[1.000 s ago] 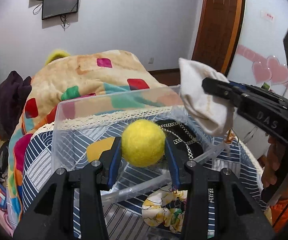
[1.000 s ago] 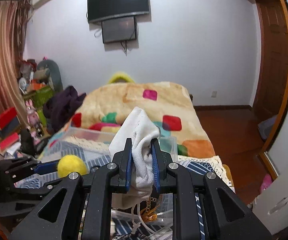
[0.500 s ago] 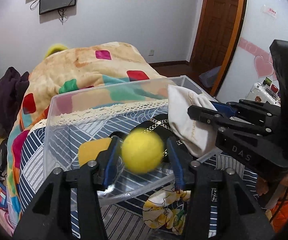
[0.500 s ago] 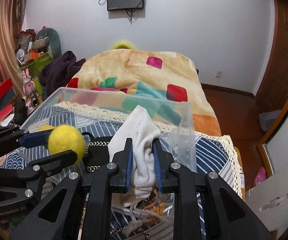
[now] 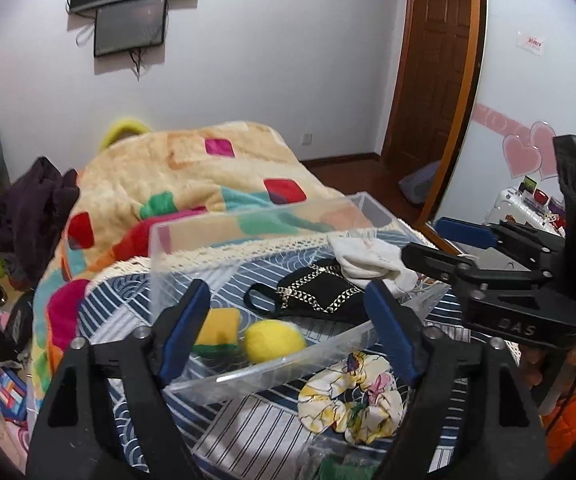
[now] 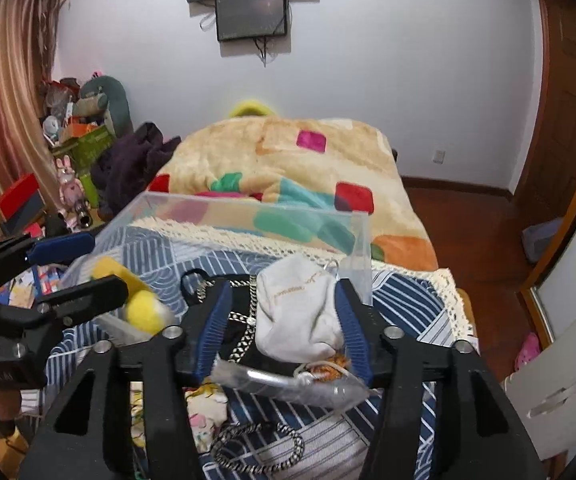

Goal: Organize soft objects
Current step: 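Release the felt ball into the box with the left tool while the right tool drops the sock in, then grasp the bag of silver scrubbers with the left tool while the right tool grasps the green glove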

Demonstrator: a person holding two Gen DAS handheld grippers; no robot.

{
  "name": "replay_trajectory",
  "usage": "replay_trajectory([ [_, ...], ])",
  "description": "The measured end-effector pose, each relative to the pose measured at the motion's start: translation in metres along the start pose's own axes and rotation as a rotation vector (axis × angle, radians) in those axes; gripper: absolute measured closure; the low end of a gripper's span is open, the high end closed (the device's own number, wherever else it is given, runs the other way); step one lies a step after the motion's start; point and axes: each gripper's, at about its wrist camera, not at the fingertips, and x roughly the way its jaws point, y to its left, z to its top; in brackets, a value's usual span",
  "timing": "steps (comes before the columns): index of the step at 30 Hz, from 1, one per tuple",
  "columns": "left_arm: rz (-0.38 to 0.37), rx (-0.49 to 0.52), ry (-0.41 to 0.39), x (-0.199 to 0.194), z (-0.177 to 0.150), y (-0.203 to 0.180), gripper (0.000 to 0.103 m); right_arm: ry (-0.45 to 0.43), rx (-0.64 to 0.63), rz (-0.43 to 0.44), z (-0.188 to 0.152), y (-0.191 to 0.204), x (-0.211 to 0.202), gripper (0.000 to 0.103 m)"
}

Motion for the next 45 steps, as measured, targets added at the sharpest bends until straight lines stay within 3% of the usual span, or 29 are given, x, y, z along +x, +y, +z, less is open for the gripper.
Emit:
replay_trajectory([
  [2,0.003,-0.006,-0.013,-0.010,-0.003,0.002,0.010,-0.029,-0.003,0.004,-0.001,0.003,-0.010,0.040],
  [8,0.000,-0.028,-0.031,-0.036,-0.017,0.009,0.009,-0.102,-0.015,0.013,-0.010,0.016,-0.036,0.018],
  [10,0.007,-0.030,-0.044,-0.045,-0.023,0.010,0.009,-0.121,-0.016,0.014,-0.013,0.021,-0.041,0.016],
  [18,0.018,-0.062,-0.021,-0.066,-0.056,0.018,0.006,-0.113,0.012,0.077,-0.035,0.034,-0.051,0.015],
  [25,0.058,-0.110,0.028,-0.066,-0.089,0.025,0.006,-0.037,0.026,0.140,-0.062,0.051,-0.043,0.015],
  [35,-0.008,-0.162,0.157,-0.050,-0.126,0.026,0.006,0.103,0.053,0.267,-0.101,0.070,-0.020,0.016],
  [36,-0.012,-0.163,0.159,-0.050,-0.127,0.026,0.006,0.115,0.054,0.277,-0.103,0.071,-0.018,0.017],
  [39,-0.026,-0.166,0.172,-0.045,-0.130,0.022,0.006,0.141,0.045,0.304,-0.109,0.074,-0.015,0.041],
  [41,-0.034,-0.158,0.182,-0.041,-0.132,0.018,0.006,0.150,0.040,0.323,-0.110,0.075,-0.014,0.062],
  [43,-0.042,-0.149,0.196,-0.037,-0.133,0.015,0.006,0.136,0.020,0.331,-0.110,0.076,-0.019,0.076],
  [45,-0.045,-0.139,0.212,-0.030,-0.134,0.012,0.006,0.120,0.018,0.337,-0.109,0.075,-0.023,0.082],
])
